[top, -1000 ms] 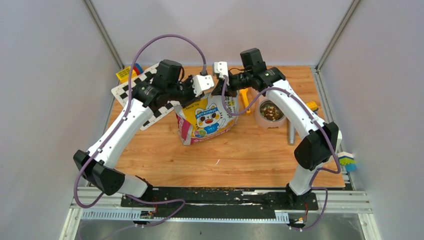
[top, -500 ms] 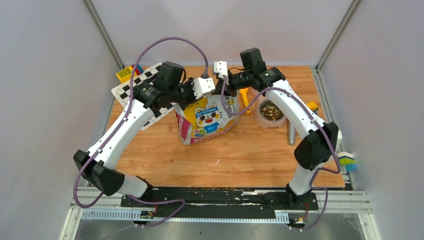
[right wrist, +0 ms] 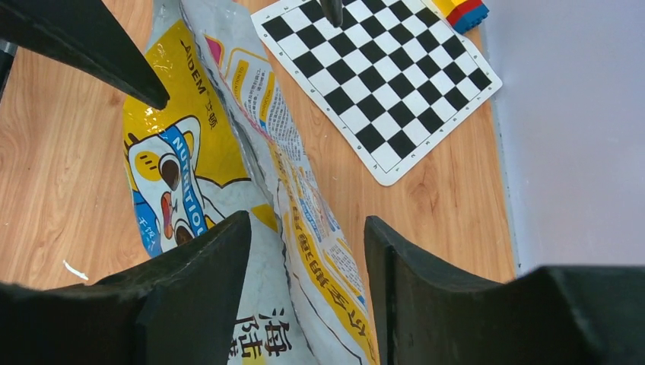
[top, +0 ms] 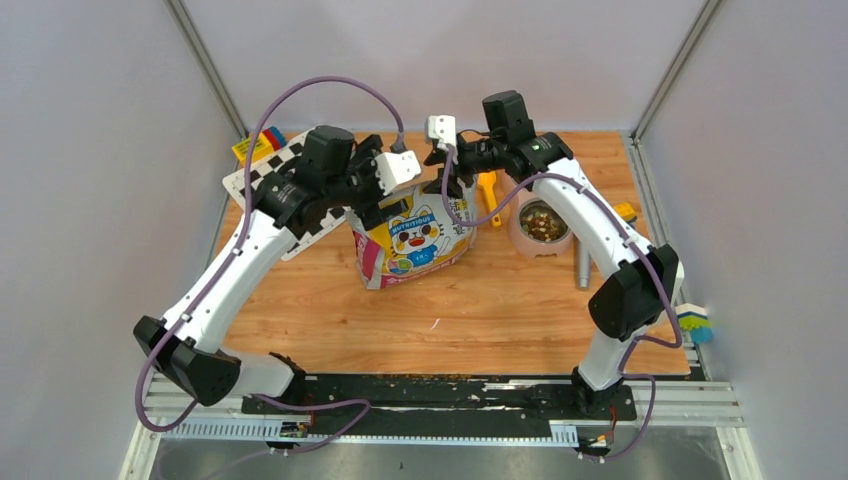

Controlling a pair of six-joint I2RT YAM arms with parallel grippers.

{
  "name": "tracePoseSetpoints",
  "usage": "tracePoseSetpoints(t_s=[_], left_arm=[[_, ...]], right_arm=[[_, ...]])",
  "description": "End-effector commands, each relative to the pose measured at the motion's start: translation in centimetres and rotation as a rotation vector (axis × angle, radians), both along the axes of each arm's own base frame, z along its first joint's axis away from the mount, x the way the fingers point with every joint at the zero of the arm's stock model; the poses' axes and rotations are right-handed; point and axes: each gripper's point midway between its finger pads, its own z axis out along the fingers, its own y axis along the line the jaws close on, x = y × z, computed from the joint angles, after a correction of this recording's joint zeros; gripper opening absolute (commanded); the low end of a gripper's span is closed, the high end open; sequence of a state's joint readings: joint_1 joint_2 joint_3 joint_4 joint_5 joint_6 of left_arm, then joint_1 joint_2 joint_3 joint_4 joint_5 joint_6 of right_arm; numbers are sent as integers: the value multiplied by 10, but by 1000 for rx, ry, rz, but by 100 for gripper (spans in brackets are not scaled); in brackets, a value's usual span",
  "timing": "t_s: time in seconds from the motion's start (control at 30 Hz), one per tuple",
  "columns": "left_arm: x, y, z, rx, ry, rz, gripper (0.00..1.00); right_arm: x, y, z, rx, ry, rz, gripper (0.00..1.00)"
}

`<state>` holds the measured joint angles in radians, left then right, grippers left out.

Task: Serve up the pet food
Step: Close the pet food bag at the center of the board, then reset both arms

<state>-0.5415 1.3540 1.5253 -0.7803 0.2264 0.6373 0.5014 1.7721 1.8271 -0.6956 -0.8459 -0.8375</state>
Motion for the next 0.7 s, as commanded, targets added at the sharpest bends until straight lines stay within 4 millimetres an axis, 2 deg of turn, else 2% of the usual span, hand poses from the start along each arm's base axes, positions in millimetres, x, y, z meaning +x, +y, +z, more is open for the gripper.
tracePoseSetpoints(t_s=[0.0,0.03,0.1,0.17,0.33,0.47,0.53,0.6,0.63,0.67], left_arm=[[-3,6,32,-73,-90,17,100],[-4,5,34,-83,-88,12,100],[-5,11,40,-107,-95,19,100],[-7,18,52,-141,-108,33,100],[-24,46,87,-229,-186,92,100],[-37,74,104,-274,-211,186,100],[-43,94,106,-283,-215,267,100],[-47,116,99,-280,-218,352,100],[-45,126,86,-265,-202,398,100],[-49,135,84,-265,-214,437,100]], right_arm=[[-9,0,34,50,-78,12,60],[-9,0,37,53,-80,5,64],[-8,-4,45,54,-89,-26,78],[-5,-11,54,54,-93,-91,98],[-7,-52,88,97,-158,-350,100],[-12,-106,123,192,-237,-652,100],[-24,-135,132,230,-266,-767,100],[-38,-163,136,283,-295,-879,100],[-45,-180,136,309,-313,-948,100],[-53,-191,131,324,-322,-985,100]])
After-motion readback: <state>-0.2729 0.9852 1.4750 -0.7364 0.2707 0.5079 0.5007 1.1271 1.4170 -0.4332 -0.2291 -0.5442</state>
